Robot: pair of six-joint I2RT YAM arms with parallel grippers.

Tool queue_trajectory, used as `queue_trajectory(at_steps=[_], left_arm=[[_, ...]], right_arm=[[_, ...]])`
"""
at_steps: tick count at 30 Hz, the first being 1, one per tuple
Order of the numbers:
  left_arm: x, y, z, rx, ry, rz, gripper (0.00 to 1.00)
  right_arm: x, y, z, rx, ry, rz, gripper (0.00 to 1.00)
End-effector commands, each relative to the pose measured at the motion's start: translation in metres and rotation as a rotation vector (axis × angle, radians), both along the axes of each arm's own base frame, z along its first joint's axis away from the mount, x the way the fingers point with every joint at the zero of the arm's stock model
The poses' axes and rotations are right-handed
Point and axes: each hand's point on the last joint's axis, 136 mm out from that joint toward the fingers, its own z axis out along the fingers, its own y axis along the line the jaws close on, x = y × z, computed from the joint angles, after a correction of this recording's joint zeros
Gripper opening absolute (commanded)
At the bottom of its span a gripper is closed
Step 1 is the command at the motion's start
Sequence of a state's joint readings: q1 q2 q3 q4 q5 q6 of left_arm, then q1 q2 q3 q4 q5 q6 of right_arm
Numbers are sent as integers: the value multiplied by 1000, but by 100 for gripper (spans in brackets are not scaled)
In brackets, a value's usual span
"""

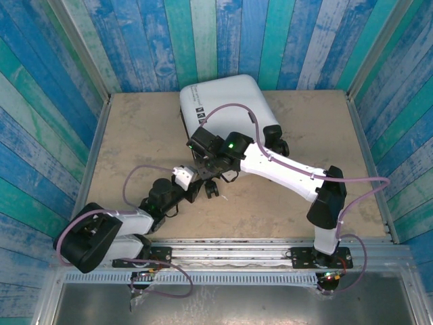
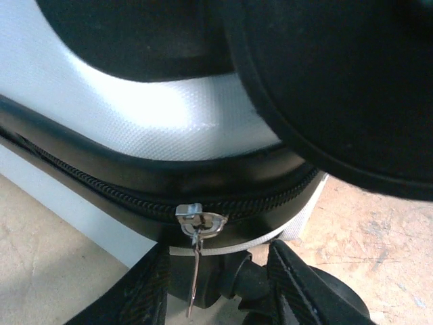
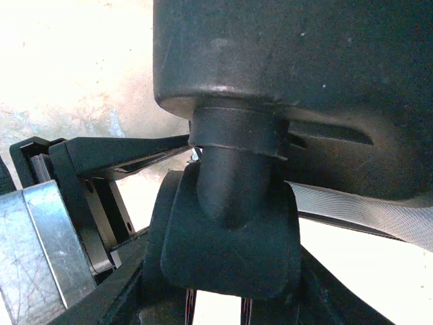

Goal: Pack the luggage

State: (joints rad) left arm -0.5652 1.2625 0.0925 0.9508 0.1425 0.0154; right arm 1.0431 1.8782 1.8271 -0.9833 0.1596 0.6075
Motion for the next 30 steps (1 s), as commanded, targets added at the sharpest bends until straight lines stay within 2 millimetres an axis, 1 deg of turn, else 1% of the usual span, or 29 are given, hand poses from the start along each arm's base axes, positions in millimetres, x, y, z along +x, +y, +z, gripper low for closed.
queue_trajectory(at_steps=[1, 3, 6, 8, 9, 13, 15, 17, 20, 21, 22, 25, 28, 29, 30], left_arm=[[6, -1, 21, -35, -86, 16, 33], [5, -2, 23, -35, -97, 9, 28], [3, -2, 24, -30, -102, -2, 13], [0, -1, 32, -43, -124, -4, 3], [-1, 0, 34, -45, -132, -5, 0], [-7, 1, 41, -44, -151, -20, 0], [-11, 1, 44, -45, -160, -32, 0], [-16, 1, 47, -49, -170, -48, 0], [-24, 1, 49, -63, -183, -65, 0], [-27, 0, 49, -65, -187, -69, 0], [-29, -1, 49, -67, -190, -73, 0], [-36, -7, 48, -69, -200, -82, 0], [-41, -20, 46, -41, -207, -96, 0], [-40, -22, 45, -39, -205, -89, 0], [-39, -19, 43, -48, -201, -58, 0]], right_arm=[[15, -18, -3, -60, -34, -27, 34], [17, -20, -3, -60, -36, -29, 33], [18, -20, -1, -57, -41, -32, 33], [19, -20, 0, -57, -44, -32, 33], [19, -20, 1, -56, -46, -31, 33], [20, -17, 4, -46, -55, -23, 33], [21, -14, 8, -36, -64, -12, 30], [22, -10, 13, -17, -74, 7, 23], [21, -5, 20, 15, -75, 30, 10], [20, -2, 22, 28, -69, 41, 4], [20, 0, 24, 44, -59, 42, 0], [18, 11, 24, 103, -5, 63, 0], [17, 20, 20, 137, 42, 69, 0], [17, 23, 20, 144, 52, 70, 0], [17, 24, 20, 149, 58, 72, 0]])
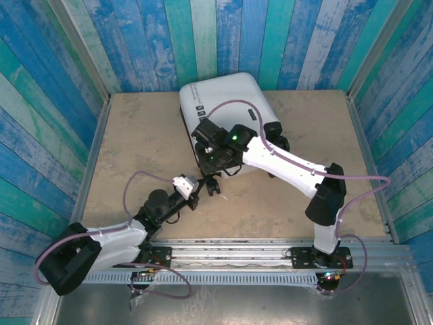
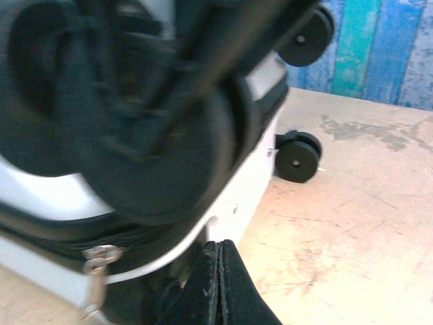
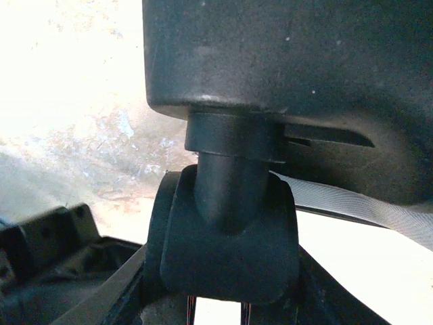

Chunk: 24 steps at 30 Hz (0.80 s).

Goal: Pack the luggage

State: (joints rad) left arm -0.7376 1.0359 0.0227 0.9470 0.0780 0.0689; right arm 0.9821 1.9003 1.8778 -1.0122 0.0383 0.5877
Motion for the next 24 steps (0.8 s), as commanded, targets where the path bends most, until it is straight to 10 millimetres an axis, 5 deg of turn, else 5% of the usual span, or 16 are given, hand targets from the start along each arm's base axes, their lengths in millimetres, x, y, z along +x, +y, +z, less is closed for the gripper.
queue_trajectory(at_steps=[1, 2, 4, 8, 9, 11, 17, 22, 24], left_arm=[[9, 12, 4, -33, -28, 111, 1], [12, 20, 3, -50, -24, 159, 10], [17, 32, -5, -40, -2, 232, 43], [24, 44, -13, -30, 38, 297, 72], [26, 46, -14, -44, 54, 299, 88], [33, 50, -17, -63, 88, 315, 98], [46, 38, -26, -22, 135, 304, 93], [35, 5, -30, 35, 105, 104, 99], [31, -8, -29, 54, 92, 30, 88]], right_arm=[[8, 25, 16, 102, -25, 57, 0], [9, 24, 18, 103, -27, 53, 0], [9, 18, 21, 102, -34, 39, 0], [13, 2, 22, 90, -41, 17, 0], [15, -1, 21, 88, -42, 13, 0], [17, -8, 20, 78, -43, 7, 0], [29, -41, 17, 42, -58, -41, 0], [36, -65, 20, 31, -72, -72, 0], [37, -71, 21, 33, -73, -73, 0]])
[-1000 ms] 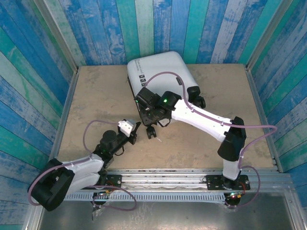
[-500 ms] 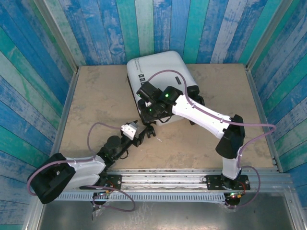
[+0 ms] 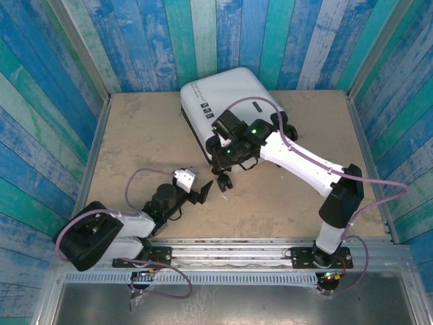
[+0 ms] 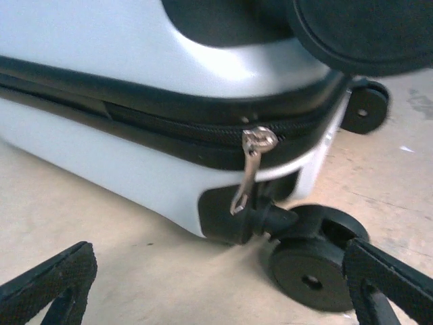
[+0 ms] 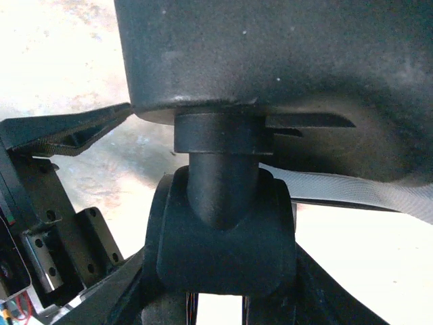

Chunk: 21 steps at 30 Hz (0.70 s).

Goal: Pack the luggage

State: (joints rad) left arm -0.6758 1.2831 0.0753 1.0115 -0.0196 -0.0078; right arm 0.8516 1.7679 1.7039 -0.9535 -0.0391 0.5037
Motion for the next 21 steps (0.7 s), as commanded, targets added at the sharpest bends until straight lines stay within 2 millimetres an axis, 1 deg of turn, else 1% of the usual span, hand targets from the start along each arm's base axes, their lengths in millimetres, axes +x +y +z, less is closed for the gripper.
queue_trajectory(at_steps=[1, 4, 9, 11, 15, 18, 21], left_arm=[[-8, -28, 10, 11, -58, -168, 85], [-7, -40, 20, -23, -108, -199, 81], [1, -55, 17, -94, -124, -232, 73], [2, -56, 15, -126, -134, -227, 70], [7, -53, 19, -182, -172, -191, 66], [11, -57, 19, -161, -181, -186, 63], [14, -57, 25, -161, -206, -174, 59]], right_arm=[[18, -23, 21, 1, -86, -53, 0], [19, -27, 22, 8, -83, -48, 0], [18, -31, 24, 25, -75, -34, 0], [17, -32, 26, 31, -76, -29, 0], [15, -38, 29, 34, -82, -30, 0], [14, -41, 29, 33, -83, -32, 0], [13, -44, 28, 28, -84, -35, 0]])
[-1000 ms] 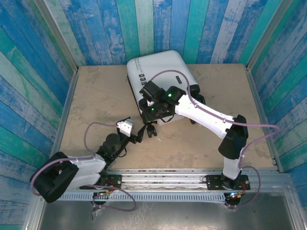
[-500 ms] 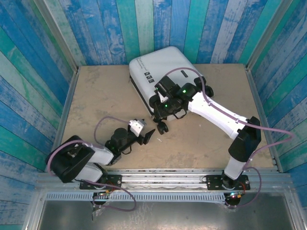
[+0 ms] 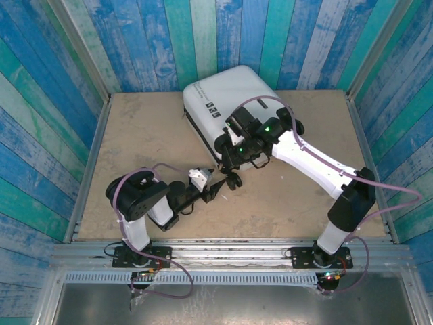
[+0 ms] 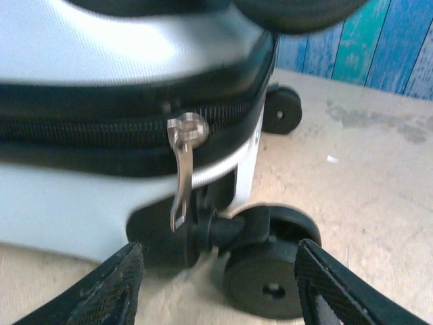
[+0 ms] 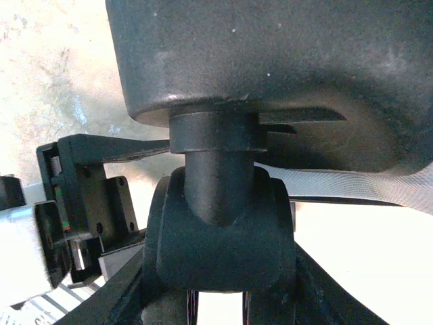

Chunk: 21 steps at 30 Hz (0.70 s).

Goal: Pack the luggage

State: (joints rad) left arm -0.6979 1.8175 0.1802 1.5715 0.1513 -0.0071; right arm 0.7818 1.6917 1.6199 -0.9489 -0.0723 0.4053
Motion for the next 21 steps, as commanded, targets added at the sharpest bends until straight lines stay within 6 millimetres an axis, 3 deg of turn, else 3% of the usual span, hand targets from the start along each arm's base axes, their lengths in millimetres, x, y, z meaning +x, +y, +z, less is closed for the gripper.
queue_trajectory(at_steps=[1, 7, 21], left_arm=[[7, -3, 33, -73, -116, 18, 56], [9, -28, 26, -19, -114, -50, 53], [12, -26, 14, -17, -98, -3, 40]], right_arm=[[10, -14, 27, 39, -70, -70, 0], [9, -12, 27, 43, -66, -60, 0], [7, -11, 31, 57, -67, -52, 0]])
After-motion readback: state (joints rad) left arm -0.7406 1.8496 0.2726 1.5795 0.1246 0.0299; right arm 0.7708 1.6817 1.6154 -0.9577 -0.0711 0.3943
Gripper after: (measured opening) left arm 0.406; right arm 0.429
